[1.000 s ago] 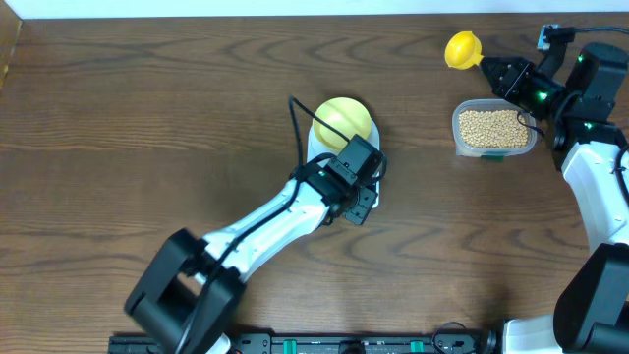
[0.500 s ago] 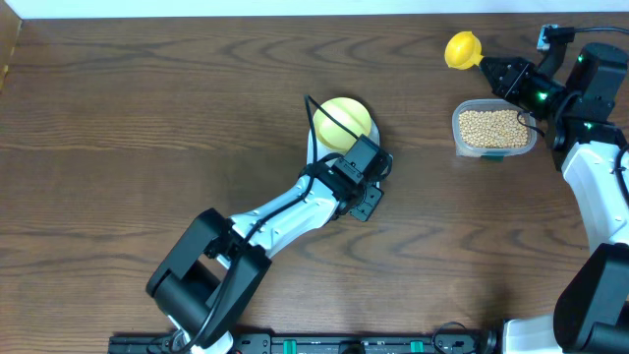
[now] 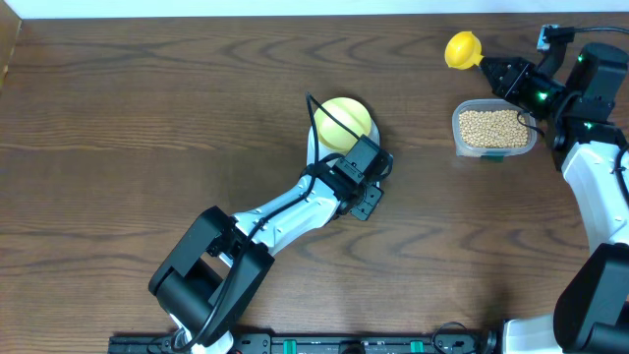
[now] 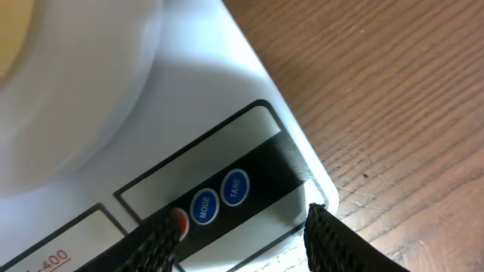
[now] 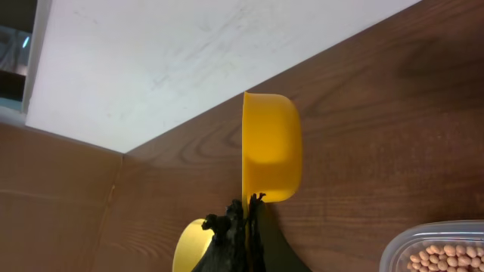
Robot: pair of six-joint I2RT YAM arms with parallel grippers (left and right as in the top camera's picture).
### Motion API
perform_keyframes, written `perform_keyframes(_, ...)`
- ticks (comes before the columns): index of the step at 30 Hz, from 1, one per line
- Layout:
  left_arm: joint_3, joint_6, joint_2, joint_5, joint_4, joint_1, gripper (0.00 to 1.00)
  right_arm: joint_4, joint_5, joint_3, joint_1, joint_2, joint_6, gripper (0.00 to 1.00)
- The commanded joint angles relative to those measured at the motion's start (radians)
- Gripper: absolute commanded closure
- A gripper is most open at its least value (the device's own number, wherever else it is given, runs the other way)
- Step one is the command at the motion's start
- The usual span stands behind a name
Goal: Scoop item into bowl and weigh 50g on scale
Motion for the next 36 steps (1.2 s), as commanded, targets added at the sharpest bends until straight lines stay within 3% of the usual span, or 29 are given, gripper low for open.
perform_keyframes(1,-0.002,0.012,-0.018,-0.019,-0.023,0.002,0.44,0.006,-0.007,0.008,0.003,0.006,-0.022,0.99)
perform_keyframes(12,-0.002,0.013,-0.158,-0.019,-0.032,0.002,0.44,0.01,-0.014,0.008,0.003,0.006,-0.021,0.99)
perform_keyframes(31,-0.002,0.013,-0.112,-0.091,0.017,0.002,0.44,-0.013,-0.037,0.008,0.003,0.006,-0.022,0.99)
perform_keyframes(36,-0.002,0.084,-0.092,-0.09,0.019,0.002,0.44,-0.025,-0.037,0.008,0.003,0.006,-0.037,0.99)
